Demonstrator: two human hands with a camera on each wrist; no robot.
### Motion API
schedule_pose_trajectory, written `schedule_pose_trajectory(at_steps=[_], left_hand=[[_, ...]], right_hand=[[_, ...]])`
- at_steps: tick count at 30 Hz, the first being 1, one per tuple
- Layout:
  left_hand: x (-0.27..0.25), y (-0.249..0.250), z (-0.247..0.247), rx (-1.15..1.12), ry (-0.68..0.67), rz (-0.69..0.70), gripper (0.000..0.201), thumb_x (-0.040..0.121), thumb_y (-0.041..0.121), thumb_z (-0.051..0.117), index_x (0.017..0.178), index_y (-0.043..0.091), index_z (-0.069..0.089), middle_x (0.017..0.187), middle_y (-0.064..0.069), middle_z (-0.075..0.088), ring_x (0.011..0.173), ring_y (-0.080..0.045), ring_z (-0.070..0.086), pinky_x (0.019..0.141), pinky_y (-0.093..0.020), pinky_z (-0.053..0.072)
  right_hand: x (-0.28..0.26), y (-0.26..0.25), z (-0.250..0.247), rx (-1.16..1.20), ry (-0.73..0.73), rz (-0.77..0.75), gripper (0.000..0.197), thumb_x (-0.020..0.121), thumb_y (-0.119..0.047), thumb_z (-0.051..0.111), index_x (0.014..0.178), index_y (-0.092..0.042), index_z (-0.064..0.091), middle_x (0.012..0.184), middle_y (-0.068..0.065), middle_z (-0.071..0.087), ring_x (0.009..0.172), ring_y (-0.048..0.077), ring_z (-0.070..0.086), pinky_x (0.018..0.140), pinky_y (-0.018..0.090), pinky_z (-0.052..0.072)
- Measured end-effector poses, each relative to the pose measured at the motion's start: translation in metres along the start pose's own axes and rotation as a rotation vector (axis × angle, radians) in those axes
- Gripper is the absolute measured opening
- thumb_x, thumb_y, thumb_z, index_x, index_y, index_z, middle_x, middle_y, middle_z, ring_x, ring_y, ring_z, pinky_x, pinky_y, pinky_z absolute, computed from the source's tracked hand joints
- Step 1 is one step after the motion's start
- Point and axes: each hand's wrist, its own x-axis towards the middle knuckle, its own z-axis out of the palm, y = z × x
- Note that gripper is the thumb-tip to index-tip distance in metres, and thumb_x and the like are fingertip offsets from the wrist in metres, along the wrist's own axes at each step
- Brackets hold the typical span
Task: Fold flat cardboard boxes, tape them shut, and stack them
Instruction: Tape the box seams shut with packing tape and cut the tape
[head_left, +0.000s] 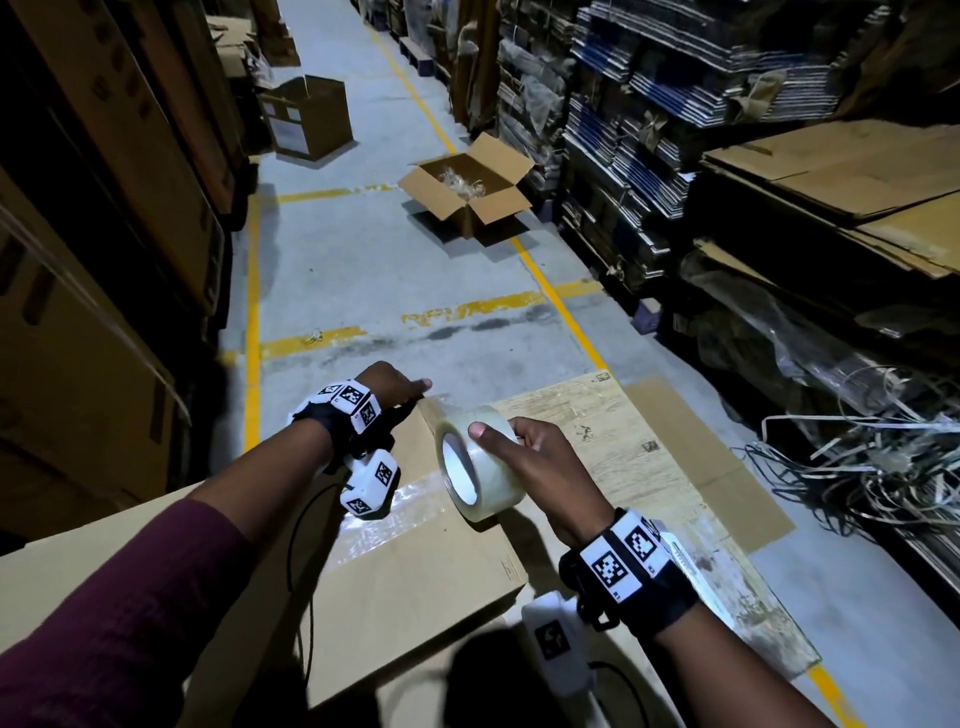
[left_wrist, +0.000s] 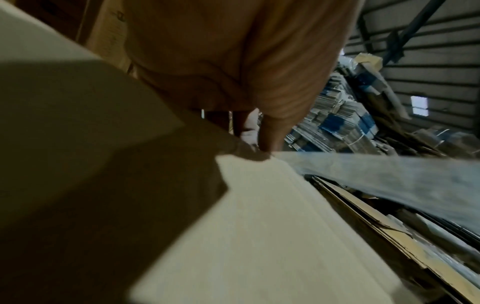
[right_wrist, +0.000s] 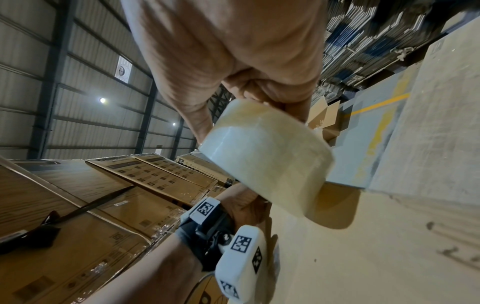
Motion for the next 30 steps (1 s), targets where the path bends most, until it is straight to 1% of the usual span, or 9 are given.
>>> schedule_pose_trajectory(at_steps=[4, 6, 9, 13, 16, 18, 23, 27, 30], left_hand=[[-0.014, -0.010, 0.000, -0.177, -0.058, 0.056, 0.054, 0.086, 0.047, 0.074, 0.055, 0.011, 0.051, 0.049, -0.004, 0.050, 0.041, -0.018, 0.044, 0.057, -0.025, 0.039], [-0.014, -0.018, 0.007, -0.231, -0.021, 0.078, 0.052, 0.086, 0.044, 0.076, 0.054, 0.010, 0.051, 0.047, -0.003, 0.049, 0.040, -0.018, 0.042, 0.057, -0.024, 0.038], [-0.013, -0.016, 0.016, -0.218, 0.082, 0.094, 0.052, 0.084, 0.046, 0.077, 0.054, 0.011, 0.054, 0.052, -0.006, 0.053, 0.048, -0.021, 0.047, 0.061, -0.027, 0.041], [-0.015, -0.010, 0.017, -0.122, 0.158, 0.060, 0.053, 0.083, 0.051, 0.075, 0.053, 0.010, 0.057, 0.054, -0.006, 0.059, 0.059, -0.025, 0.057, 0.060, -0.026, 0.043], [-0.015, -0.008, 0.020, -0.019, 0.148, 0.065, 0.057, 0.086, 0.057, 0.069, 0.075, 0.001, 0.073, 0.077, -0.015, 0.073, 0.080, -0.031, 0.068, 0.075, -0.034, 0.053], [-0.012, -0.009, 0.020, 0.004, 0.145, 0.056, 0.062, 0.085, 0.059, 0.068, 0.086, -0.002, 0.075, 0.088, -0.018, 0.074, 0.088, -0.033, 0.070, 0.084, -0.038, 0.055], [-0.013, -0.003, 0.018, 0.002, 0.148, 0.019, 0.056, 0.079, 0.060, 0.074, 0.077, 0.004, 0.072, 0.078, -0.015, 0.071, 0.079, -0.030, 0.069, 0.070, -0.033, 0.050], [-0.014, -0.002, 0.018, 0.011, 0.164, -0.009, 0.060, 0.076, 0.062, 0.076, 0.090, 0.003, 0.077, 0.088, -0.013, 0.075, 0.086, -0.030, 0.070, 0.076, -0.033, 0.053], [-0.017, -0.001, 0.020, 0.013, 0.177, -0.019, 0.059, 0.076, 0.062, 0.075, 0.092, 0.005, 0.078, 0.089, -0.012, 0.075, 0.088, -0.030, 0.070, 0.079, -0.034, 0.053]], right_hand=[[0.000, 0.003, -0.002, -0.025, 0.016, 0.002, 0.057, 0.079, -0.060, 0.076, 0.077, -0.004, 0.065, 0.075, 0.014, 0.068, 0.071, 0.020, 0.064, 0.070, 0.036, 0.046], [-0.005, 0.002, -0.001, -0.068, 0.033, 0.000, 0.055, 0.082, -0.061, 0.074, 0.063, -0.018, 0.045, 0.062, 0.003, 0.045, 0.061, 0.016, 0.047, 0.065, 0.033, 0.035], [-0.009, 0.001, 0.000, -0.144, 0.068, -0.009, 0.060, 0.087, -0.064, 0.068, 0.068, -0.022, 0.029, 0.072, 0.006, 0.027, 0.064, 0.016, 0.032, 0.065, 0.034, 0.024], [-0.018, 0.001, -0.006, -0.210, 0.081, -0.005, 0.064, 0.080, -0.072, 0.066, 0.070, -0.016, 0.036, 0.075, 0.007, 0.029, 0.067, 0.018, 0.033, 0.069, 0.036, 0.024], [-0.039, 0.013, -0.021, -0.189, 0.071, 0.039, 0.079, 0.072, -0.078, 0.066, 0.071, -0.005, 0.038, 0.076, 0.006, 0.033, 0.069, 0.019, 0.034, 0.071, 0.037, 0.024], [-0.055, 0.020, -0.032, -0.196, 0.058, 0.063, 0.086, 0.072, -0.079, 0.066, 0.073, 0.002, 0.037, 0.076, 0.006, 0.032, 0.069, 0.019, 0.033, 0.071, 0.037, 0.024], [-0.094, 0.035, -0.054, -0.290, 0.004, 0.113, 0.073, 0.073, -0.079, 0.065, 0.071, -0.009, 0.046, 0.071, 0.008, 0.037, 0.063, 0.018, 0.039, 0.067, 0.033, 0.029], [-0.114, 0.065, -0.061, -0.353, -0.022, 0.151, 0.078, 0.061, -0.092, 0.061, 0.075, -0.015, 0.059, 0.069, 0.011, 0.046, 0.061, 0.018, 0.048, 0.064, 0.032, 0.036], [-0.116, 0.088, -0.059, -0.329, -0.016, 0.194, 0.079, 0.054, -0.095, 0.062, 0.075, -0.019, 0.057, 0.070, 0.011, 0.049, 0.063, 0.019, 0.051, 0.065, 0.033, 0.037]])
